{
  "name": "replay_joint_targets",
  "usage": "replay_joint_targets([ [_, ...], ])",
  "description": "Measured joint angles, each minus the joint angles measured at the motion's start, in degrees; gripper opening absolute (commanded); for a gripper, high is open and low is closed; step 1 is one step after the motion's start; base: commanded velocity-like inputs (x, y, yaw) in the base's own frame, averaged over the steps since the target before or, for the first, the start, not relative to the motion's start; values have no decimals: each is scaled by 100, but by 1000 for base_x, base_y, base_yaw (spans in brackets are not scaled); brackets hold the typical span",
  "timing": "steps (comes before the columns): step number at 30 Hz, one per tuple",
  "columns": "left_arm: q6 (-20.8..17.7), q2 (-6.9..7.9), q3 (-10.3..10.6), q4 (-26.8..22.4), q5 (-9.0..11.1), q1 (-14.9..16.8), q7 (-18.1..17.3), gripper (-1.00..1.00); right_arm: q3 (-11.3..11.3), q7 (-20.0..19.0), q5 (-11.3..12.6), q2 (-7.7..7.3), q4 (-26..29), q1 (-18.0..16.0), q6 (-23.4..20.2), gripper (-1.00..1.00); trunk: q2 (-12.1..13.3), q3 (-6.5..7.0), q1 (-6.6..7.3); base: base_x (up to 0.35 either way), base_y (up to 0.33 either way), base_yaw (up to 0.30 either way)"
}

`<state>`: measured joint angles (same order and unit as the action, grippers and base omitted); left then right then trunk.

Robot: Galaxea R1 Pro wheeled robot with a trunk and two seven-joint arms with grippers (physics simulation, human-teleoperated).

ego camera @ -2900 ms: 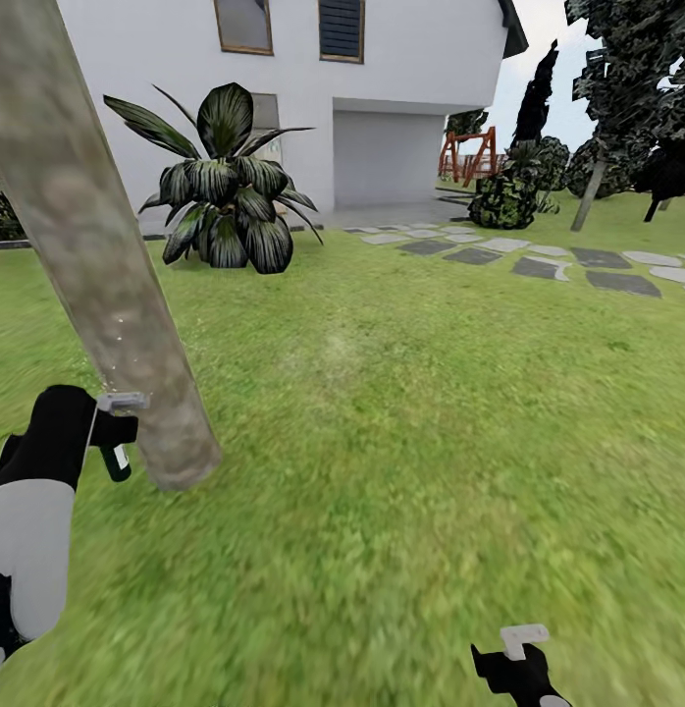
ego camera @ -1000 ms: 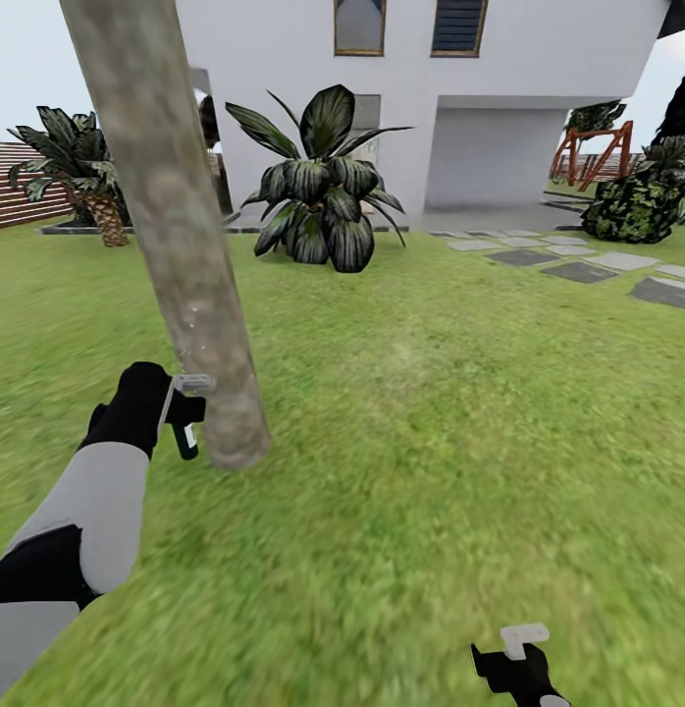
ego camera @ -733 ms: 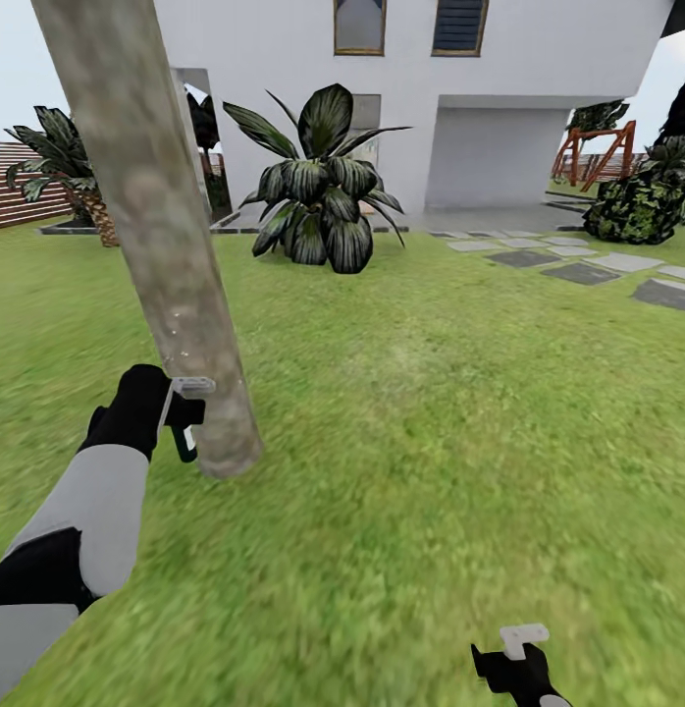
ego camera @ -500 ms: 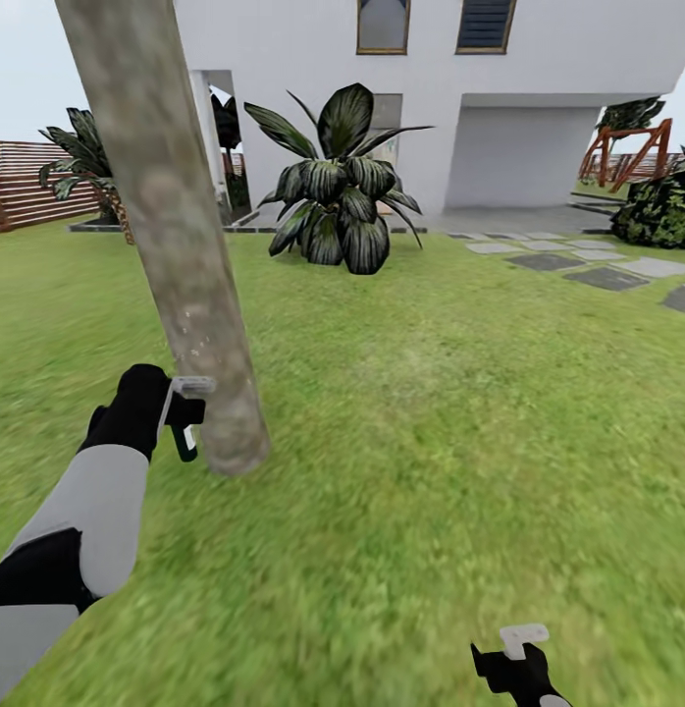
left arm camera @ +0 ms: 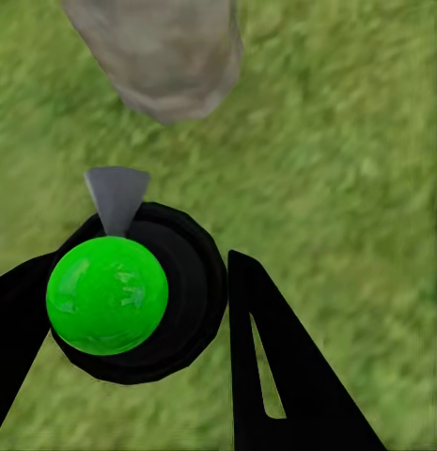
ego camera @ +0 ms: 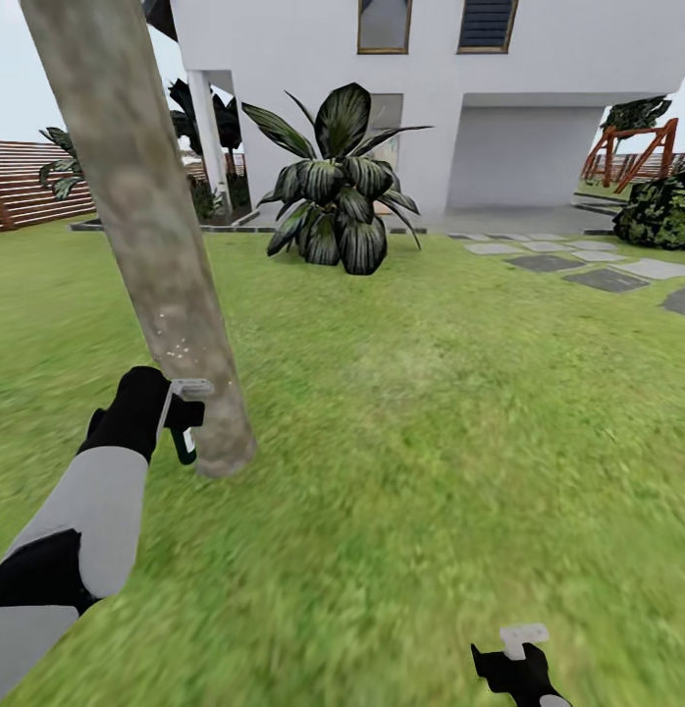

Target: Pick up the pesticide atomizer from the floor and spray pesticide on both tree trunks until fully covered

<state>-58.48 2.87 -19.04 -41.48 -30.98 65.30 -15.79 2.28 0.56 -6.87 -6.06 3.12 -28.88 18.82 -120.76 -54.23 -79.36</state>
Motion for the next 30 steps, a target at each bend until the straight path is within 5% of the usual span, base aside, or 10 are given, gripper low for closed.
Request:
replay_joint_targets([
  [7, 29, 190, -8, 11, 9, -303, 4, -100, 0, 0, 0, 4, 0, 0, 0, 100, 0, -1, -1, 216, -157, 252],
  [30, 51, 182, -11, 50, 14, -427, 7, -100, 0, 0, 3, 0, 0, 0, 1, 100, 0, 0, -3, 4, -184, 39],
])
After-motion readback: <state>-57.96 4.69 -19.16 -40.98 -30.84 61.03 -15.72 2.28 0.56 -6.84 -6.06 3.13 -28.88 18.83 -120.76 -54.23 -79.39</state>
